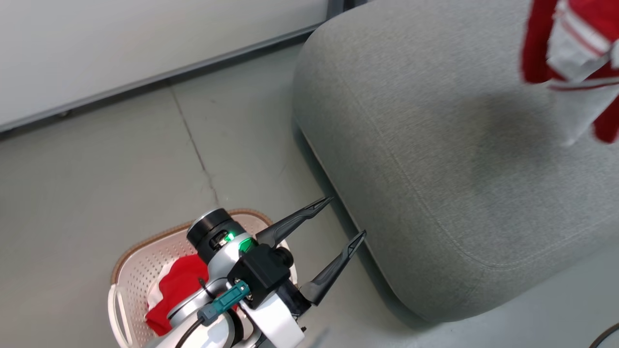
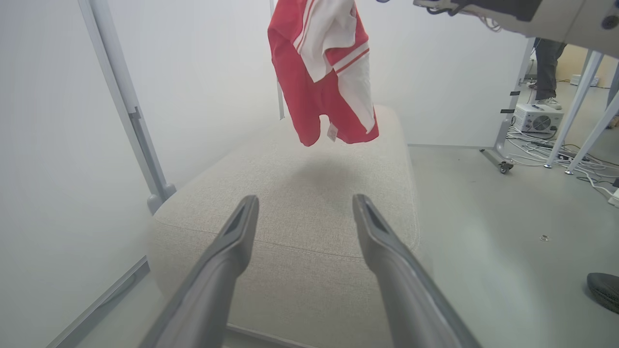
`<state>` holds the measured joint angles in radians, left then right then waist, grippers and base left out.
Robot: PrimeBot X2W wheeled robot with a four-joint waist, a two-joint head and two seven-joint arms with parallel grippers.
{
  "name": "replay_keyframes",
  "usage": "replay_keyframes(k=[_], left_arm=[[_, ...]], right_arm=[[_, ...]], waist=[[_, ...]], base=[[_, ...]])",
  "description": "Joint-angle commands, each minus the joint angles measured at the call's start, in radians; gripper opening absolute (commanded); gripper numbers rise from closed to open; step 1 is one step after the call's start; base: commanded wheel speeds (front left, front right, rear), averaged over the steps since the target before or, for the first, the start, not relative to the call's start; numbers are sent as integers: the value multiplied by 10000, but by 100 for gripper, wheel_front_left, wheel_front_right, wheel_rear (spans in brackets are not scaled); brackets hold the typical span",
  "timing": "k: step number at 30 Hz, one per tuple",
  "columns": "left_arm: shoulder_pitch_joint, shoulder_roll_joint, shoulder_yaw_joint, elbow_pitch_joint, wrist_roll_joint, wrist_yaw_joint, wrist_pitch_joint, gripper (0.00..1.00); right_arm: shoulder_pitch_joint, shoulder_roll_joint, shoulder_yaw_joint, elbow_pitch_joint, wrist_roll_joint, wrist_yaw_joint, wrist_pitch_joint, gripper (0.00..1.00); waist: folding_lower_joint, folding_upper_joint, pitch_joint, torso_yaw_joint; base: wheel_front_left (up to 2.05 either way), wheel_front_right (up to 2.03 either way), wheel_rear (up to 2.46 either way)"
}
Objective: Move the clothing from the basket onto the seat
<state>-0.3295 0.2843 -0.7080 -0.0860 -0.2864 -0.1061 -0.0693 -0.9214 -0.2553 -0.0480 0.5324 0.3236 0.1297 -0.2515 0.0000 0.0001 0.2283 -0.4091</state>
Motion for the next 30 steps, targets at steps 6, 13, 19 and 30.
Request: replay_keyframes(k=[6,13,19,30], left_arm=[[-809,146,-240,-320,189,-133,172,100],[-1457,388,-337,-595,329,-171,406,100],[-1692,587,-248,-685,397,-164,455,100],[-1825,797,-165,-572,395,-60,360,100]], right_arm=[[-954,-514,-734,1178,-150,20,-148,0],[-856,-673,-1463,1876,-200,20,-143,0],[-311,-502,-1893,2512,-489,20,-144,0],[454,-77,-2311,3698,-911,18,-146,100]], waist=[[0,-1,1201,746],[0,-1,2421,1279],[0,-1,2958,1384],[0,-1,3013,1241]], base=[[0,0,0],[0,0,0],[0,0,0],[0,0,0]])
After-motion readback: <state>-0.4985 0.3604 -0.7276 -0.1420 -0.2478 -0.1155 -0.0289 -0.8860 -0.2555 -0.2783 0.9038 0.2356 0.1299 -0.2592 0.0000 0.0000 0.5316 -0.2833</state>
